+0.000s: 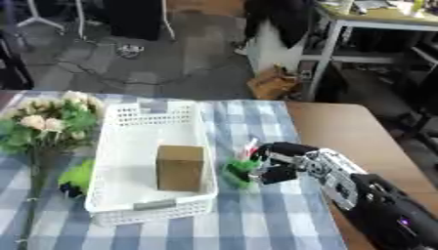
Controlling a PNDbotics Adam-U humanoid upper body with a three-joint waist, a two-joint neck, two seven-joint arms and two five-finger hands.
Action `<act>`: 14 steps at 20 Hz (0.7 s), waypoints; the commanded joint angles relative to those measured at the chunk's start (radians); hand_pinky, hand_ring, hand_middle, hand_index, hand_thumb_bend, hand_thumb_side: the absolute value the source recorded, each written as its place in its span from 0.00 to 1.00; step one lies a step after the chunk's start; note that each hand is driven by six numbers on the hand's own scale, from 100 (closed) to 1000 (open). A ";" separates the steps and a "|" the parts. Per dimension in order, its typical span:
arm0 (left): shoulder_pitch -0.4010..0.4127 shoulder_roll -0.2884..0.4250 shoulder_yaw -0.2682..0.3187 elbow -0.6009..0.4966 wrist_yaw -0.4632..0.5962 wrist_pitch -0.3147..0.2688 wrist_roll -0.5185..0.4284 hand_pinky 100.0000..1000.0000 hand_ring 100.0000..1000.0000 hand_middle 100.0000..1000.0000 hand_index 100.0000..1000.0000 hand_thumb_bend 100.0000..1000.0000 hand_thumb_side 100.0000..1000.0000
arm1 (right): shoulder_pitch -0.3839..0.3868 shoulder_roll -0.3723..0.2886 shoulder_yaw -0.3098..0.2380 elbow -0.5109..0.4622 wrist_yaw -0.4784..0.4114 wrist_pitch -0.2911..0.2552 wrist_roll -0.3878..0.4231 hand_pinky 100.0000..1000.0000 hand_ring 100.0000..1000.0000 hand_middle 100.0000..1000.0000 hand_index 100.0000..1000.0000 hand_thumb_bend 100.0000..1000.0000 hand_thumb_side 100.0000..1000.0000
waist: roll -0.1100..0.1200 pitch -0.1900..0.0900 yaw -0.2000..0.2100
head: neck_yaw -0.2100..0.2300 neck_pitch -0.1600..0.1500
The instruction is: Pick up objects on the table and place them in the box.
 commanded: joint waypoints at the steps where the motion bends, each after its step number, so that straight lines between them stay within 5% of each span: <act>1: -0.017 0.010 -0.001 -0.013 0.005 -0.001 -0.004 0.66 0.88 0.77 0.86 0.00 0.85 | -0.017 -0.002 -0.026 0.037 0.027 0.001 -0.003 0.78 0.87 0.82 0.90 0.47 0.90 | 0.005 -0.018 0.002 | -0.010 -0.009; 14: -0.021 0.005 -0.001 -0.013 0.011 -0.003 -0.005 0.66 0.87 0.77 0.85 0.00 0.85 | -0.032 0.061 -0.076 0.154 0.100 -0.070 -0.009 0.83 0.93 0.85 0.92 0.57 0.92 | 0.008 -0.017 0.007 | -0.013 -0.006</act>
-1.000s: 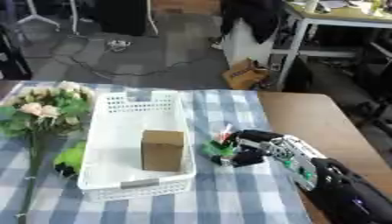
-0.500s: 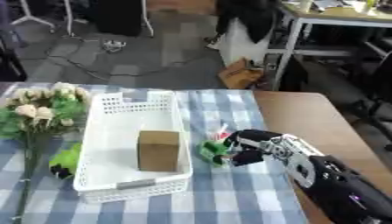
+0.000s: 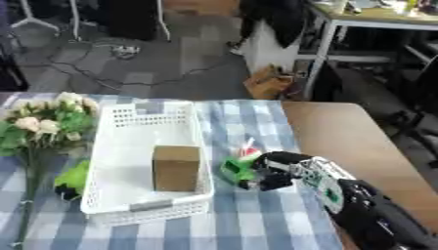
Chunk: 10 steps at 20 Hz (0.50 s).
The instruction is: Pick up objects on the table and place them in the box.
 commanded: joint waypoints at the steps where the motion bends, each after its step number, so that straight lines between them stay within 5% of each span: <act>1: -0.021 0.004 -0.001 -0.013 0.003 -0.001 -0.001 0.66 0.87 0.77 0.85 0.00 0.85 | -0.028 -0.007 -0.019 0.007 0.011 -0.017 0.005 0.85 0.95 0.86 0.93 0.58 0.93 | 0.008 -0.016 0.002 | -0.001 -0.006; 10: -0.018 0.004 0.000 -0.013 0.005 -0.001 -0.001 0.66 0.87 0.77 0.85 0.00 0.84 | -0.055 0.010 -0.026 0.009 -0.017 -0.048 0.037 0.88 0.99 0.88 0.94 0.59 0.95 | 0.008 -0.019 0.002 | -0.001 -0.003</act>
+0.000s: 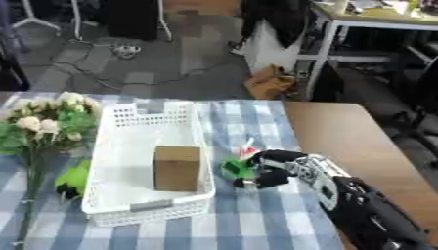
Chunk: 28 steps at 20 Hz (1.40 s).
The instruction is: Pick up objects on the table and place them in the box.
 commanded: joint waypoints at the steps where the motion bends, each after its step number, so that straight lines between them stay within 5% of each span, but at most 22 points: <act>1: -0.018 0.004 0.000 -0.013 0.004 0.000 0.000 0.66 0.87 0.77 0.85 0.00 0.84 | -0.026 -0.009 -0.013 -0.012 -0.016 -0.002 0.012 0.88 0.99 0.87 0.93 0.59 0.95 | 0.008 -0.019 0.000 | -0.001 -0.004; 23: -0.032 -0.008 -0.004 -0.013 0.012 -0.004 -0.009 0.65 0.87 0.77 0.85 0.00 0.83 | -0.024 0.069 -0.067 0.109 0.103 0.006 -0.018 0.86 0.95 0.84 0.90 0.58 0.88 | 0.012 -0.009 0.012 | -0.003 -0.010; 28: -0.032 -0.009 -0.004 -0.013 0.014 -0.003 -0.010 0.65 0.87 0.76 0.85 0.00 0.83 | -0.030 0.077 -0.074 0.113 0.114 0.010 -0.042 0.82 0.87 0.71 0.84 0.57 0.87 | 0.012 -0.008 0.013 | -0.005 -0.013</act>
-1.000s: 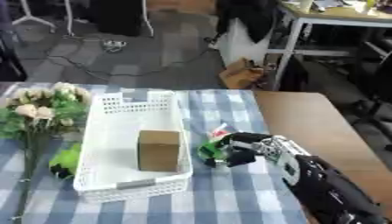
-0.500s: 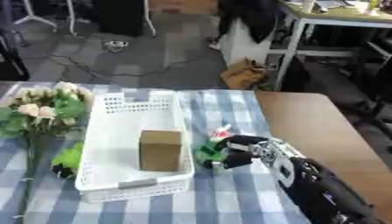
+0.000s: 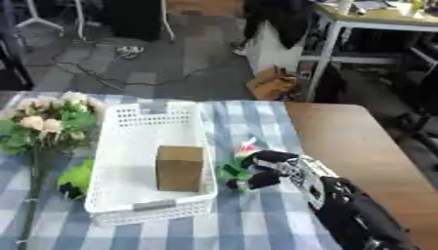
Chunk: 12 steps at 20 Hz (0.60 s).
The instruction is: Pick up objects on the table and place them in the box.
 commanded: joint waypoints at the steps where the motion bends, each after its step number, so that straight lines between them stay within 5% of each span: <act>1: -0.022 0.008 -0.004 -0.013 0.004 0.001 -0.005 0.65 0.87 0.76 0.85 0.00 0.83 | -0.006 -0.004 -0.004 0.015 0.014 0.007 -0.019 0.82 0.87 0.71 0.84 0.57 0.87 | 0.012 -0.008 0.001 | -0.004 -0.011; 9: -0.022 0.006 -0.004 -0.013 0.007 0.002 -0.006 0.65 0.87 0.76 0.85 0.00 0.83 | -0.011 0.000 0.004 0.017 0.046 -0.008 -0.037 0.81 0.83 0.62 0.79 0.56 0.82 | 0.009 -0.011 0.005 | -0.007 -0.008; 10: -0.021 0.006 -0.004 -0.013 0.007 0.002 -0.006 0.65 0.87 0.76 0.85 0.00 0.83 | -0.011 0.000 0.005 0.015 0.051 -0.011 -0.040 0.79 0.75 0.49 0.69 0.54 0.77 | 0.009 -0.012 0.005 | -0.006 -0.007; 12: -0.020 0.007 -0.004 -0.013 0.008 0.003 -0.007 0.65 0.87 0.76 0.85 0.00 0.83 | -0.010 -0.003 0.013 0.007 0.065 -0.017 -0.051 0.78 0.72 0.44 0.65 0.52 0.75 | 0.007 -0.015 0.006 | -0.005 -0.003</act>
